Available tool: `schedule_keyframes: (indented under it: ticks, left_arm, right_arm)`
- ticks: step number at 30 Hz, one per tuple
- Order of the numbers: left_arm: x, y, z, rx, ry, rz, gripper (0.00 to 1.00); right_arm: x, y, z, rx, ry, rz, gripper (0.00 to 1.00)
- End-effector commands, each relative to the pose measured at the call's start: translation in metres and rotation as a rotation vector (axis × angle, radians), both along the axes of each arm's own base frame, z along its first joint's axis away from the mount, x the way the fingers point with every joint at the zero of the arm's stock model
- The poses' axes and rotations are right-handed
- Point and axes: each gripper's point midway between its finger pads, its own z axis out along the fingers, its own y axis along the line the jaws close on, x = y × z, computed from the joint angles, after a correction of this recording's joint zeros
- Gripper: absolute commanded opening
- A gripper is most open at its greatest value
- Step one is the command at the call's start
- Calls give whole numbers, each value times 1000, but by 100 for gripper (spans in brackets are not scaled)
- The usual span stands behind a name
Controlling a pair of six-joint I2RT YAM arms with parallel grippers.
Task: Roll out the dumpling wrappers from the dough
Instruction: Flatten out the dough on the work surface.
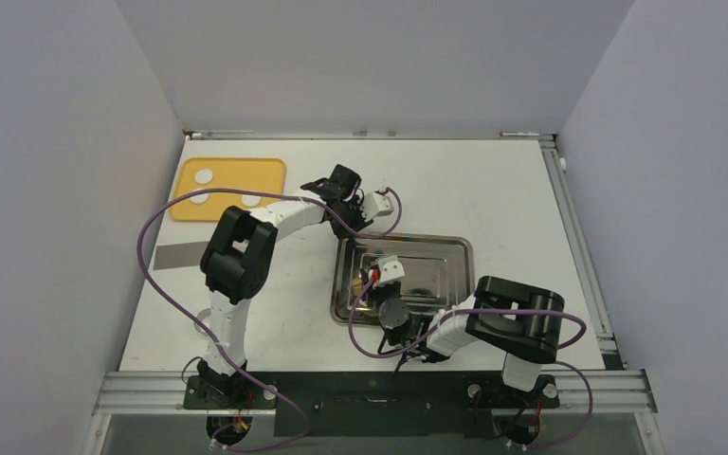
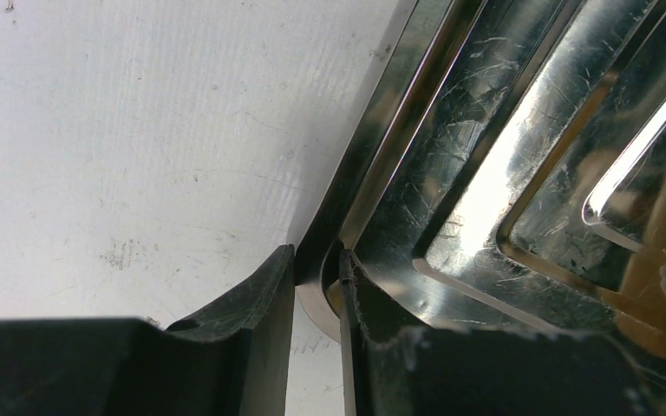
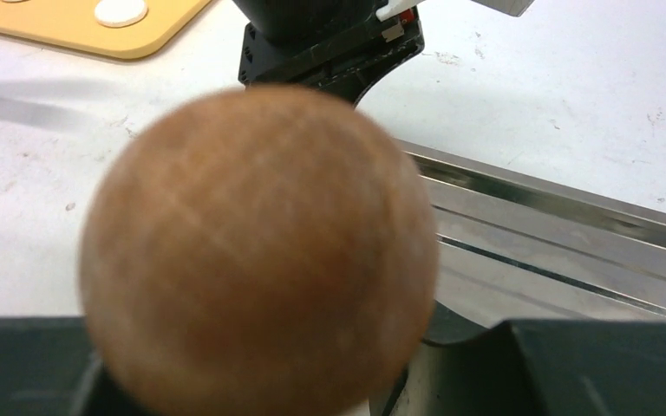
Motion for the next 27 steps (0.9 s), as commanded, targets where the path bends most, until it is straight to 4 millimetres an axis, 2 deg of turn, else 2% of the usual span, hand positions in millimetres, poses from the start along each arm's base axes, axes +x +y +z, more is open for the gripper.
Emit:
schedule_keyframes:
  ticks: [1, 4, 7, 9, 11, 17, 20, 22, 27]
  left_arm:
    - [-35, 26, -41, 126, 155, 10, 0]
    - [-35, 25, -41, 126, 153, 7, 0]
    - [-35, 25, -41, 126, 153, 7, 0]
    - [-35, 25, -41, 127, 153, 8, 0]
    - [-35, 25, -41, 127, 152, 8, 0]
    - [-35, 26, -42, 130, 157, 10, 0]
    - [-35, 26, -43, 136, 162, 11, 0]
    - [-36, 26, -43, 138, 160, 10, 0]
    - [-36, 25, -44, 138, 157, 8, 0]
  right_arm:
    - [-43, -63, -123, -445, 296, 72, 8]
    - [-59, -60, -119, -453, 296, 103, 8]
    - [-80, -65, -123, -433, 339, 130, 8]
    - [-87, -66, -126, -411, 363, 139, 8]
    - [-82, -66, -128, -416, 355, 135, 8]
    - [-41, -74, -138, -409, 365, 91, 8]
    - [-35, -65, -140, -415, 360, 111, 8]
    - [-39, -65, -140, -415, 365, 109, 8]
    - [-77, -74, -135, -436, 365, 101, 8]
